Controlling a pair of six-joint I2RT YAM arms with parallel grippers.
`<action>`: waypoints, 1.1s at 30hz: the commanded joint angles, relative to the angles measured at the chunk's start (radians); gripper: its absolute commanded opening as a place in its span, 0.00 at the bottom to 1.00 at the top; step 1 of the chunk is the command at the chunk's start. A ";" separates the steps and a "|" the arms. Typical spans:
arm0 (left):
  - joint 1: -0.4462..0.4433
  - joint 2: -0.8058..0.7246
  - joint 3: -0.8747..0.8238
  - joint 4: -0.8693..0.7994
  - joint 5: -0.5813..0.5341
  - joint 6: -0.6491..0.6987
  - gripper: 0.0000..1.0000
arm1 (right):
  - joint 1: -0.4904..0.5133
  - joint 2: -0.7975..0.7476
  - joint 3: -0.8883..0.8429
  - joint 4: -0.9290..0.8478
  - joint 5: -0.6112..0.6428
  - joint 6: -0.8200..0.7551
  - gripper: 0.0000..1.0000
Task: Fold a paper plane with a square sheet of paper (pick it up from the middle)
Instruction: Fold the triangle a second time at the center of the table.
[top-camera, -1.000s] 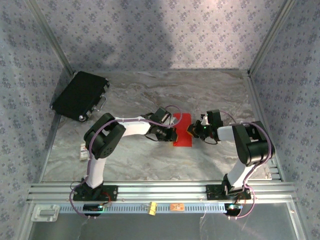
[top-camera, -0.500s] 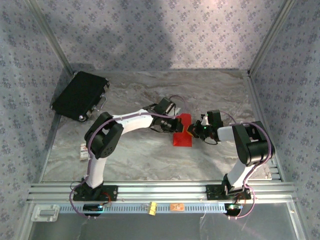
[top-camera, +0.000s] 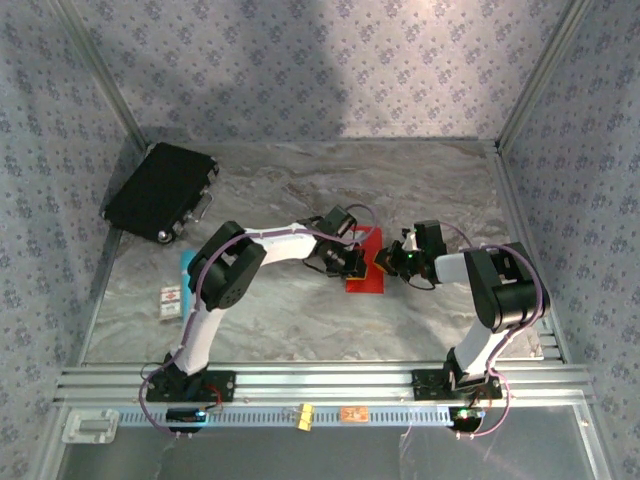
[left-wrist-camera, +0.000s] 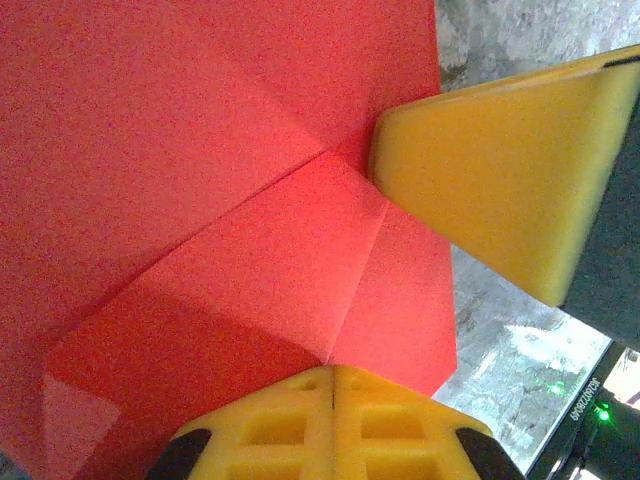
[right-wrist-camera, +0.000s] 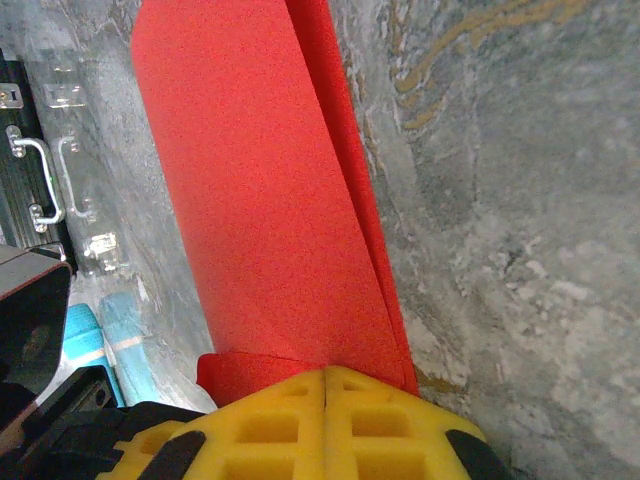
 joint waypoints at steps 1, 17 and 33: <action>-0.007 -0.004 -0.058 -0.038 -0.025 0.018 0.00 | -0.005 0.036 -0.030 -0.047 0.051 -0.017 0.00; -0.007 -0.098 -0.160 0.014 -0.006 0.022 0.07 | -0.009 0.052 -0.020 -0.052 0.051 -0.021 0.00; -0.002 -0.130 -0.087 0.128 -0.023 0.019 0.20 | -0.010 -0.145 0.047 -0.199 0.064 -0.105 0.12</action>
